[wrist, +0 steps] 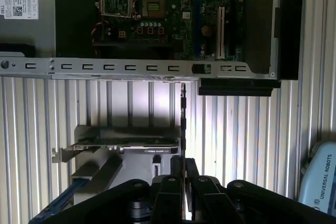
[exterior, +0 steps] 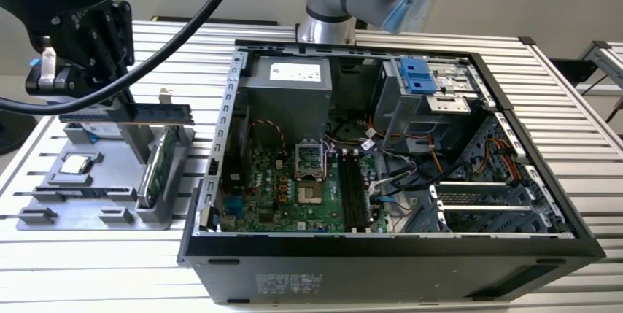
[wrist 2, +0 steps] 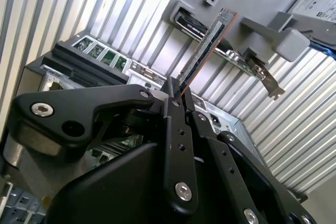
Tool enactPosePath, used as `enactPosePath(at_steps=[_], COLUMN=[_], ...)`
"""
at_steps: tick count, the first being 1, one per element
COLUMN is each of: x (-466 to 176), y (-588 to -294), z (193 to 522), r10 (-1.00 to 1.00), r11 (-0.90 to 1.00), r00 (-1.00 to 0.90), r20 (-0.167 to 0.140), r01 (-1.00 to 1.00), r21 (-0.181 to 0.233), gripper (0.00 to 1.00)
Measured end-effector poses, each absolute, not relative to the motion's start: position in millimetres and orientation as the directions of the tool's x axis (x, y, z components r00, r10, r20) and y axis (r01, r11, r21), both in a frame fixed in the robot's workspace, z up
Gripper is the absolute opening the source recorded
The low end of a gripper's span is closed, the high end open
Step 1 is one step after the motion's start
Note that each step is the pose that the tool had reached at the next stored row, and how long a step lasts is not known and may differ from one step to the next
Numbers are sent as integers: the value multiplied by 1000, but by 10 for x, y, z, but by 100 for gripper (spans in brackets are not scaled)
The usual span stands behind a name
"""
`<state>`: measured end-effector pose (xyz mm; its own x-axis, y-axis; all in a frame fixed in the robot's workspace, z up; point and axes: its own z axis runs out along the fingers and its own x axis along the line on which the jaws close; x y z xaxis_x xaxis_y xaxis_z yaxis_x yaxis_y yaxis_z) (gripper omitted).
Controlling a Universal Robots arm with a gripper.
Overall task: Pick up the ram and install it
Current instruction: 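Pick up the ram and move it above insertion slot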
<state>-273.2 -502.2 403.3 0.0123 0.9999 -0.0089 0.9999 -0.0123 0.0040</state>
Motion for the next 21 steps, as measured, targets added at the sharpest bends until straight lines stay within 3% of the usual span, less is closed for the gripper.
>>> enactPosePath(at_steps=[21], x=[-2553], y=[-5022], z=[4033], r10=[1000], r11=[-12], r00=[12], r20=[-9], r01=[1000], r21=[3], gripper=[0])
